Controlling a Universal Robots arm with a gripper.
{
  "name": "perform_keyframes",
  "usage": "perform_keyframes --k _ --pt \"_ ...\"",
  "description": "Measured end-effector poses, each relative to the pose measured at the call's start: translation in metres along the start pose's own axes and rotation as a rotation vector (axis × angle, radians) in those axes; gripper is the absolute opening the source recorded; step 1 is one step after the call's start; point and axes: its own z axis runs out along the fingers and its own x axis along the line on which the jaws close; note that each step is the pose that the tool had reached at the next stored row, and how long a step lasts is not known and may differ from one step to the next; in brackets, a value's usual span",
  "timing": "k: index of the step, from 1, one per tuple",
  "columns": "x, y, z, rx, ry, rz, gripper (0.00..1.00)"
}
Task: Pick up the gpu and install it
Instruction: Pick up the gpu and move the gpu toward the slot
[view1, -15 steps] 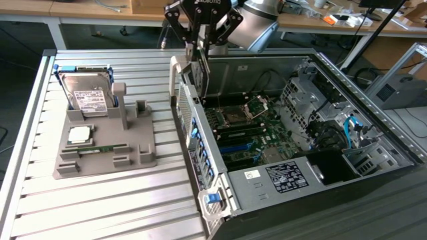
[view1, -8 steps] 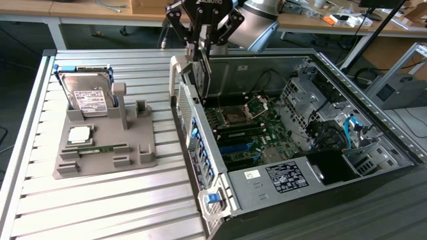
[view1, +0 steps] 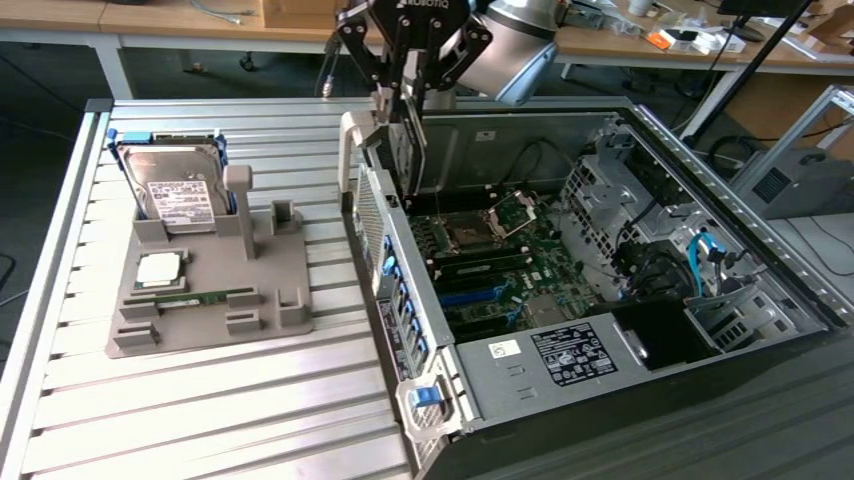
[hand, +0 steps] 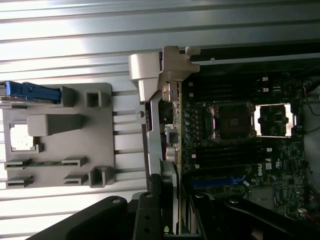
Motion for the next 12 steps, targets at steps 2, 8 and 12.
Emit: perform_keyframes --k 2,8,12 --pt "-0.0009 0.0 0.0 0.0005 0.0 0.0 0.27" --pt "-0.0033 0.0003 0.0001 0.002 -0.0001 0.0 0.27" --pt "-0.0048 0.0004 0.0001 0.003 -0.0002 0.0 0.27"
